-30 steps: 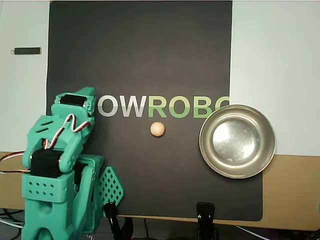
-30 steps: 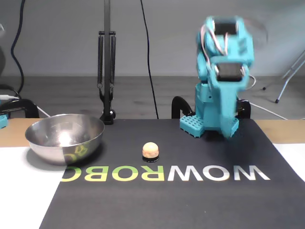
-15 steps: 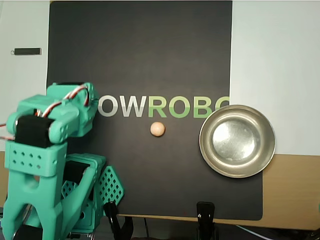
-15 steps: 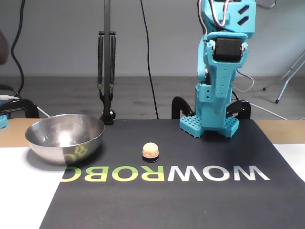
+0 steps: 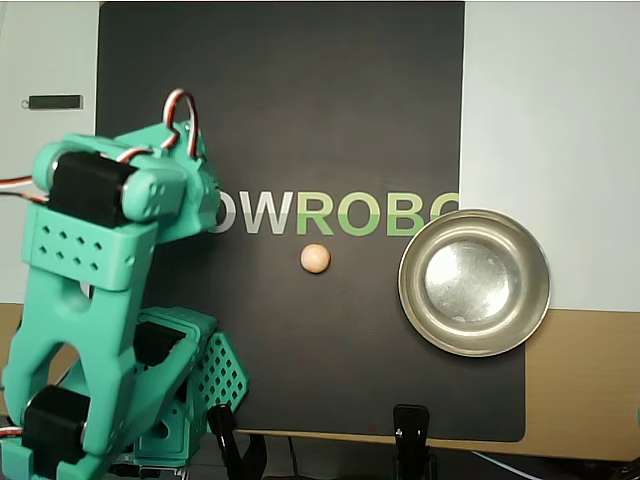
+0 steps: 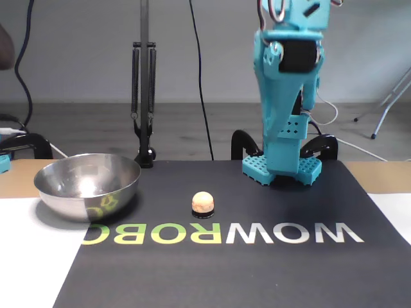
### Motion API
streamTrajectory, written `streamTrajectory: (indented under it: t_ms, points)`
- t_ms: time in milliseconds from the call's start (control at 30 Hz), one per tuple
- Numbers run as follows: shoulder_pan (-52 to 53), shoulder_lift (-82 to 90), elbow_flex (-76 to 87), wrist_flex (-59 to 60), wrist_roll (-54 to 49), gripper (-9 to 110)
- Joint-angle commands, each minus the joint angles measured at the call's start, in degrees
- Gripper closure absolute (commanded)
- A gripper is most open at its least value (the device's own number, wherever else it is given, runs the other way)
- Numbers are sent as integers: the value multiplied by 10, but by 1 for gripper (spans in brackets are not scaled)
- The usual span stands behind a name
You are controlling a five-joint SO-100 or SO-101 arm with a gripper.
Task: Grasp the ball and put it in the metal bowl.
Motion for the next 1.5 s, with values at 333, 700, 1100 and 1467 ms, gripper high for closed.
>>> streamTrajectory:
  t_ms: [333, 700, 1100, 1467]
  points:
    - [16, -52, -51, 5, -211, 102]
    - [22, -91, -51, 6, -365, 102]
    - [33, -115, -51, 6, -495, 102]
    - [34, -113, -45, 6, -549, 102]
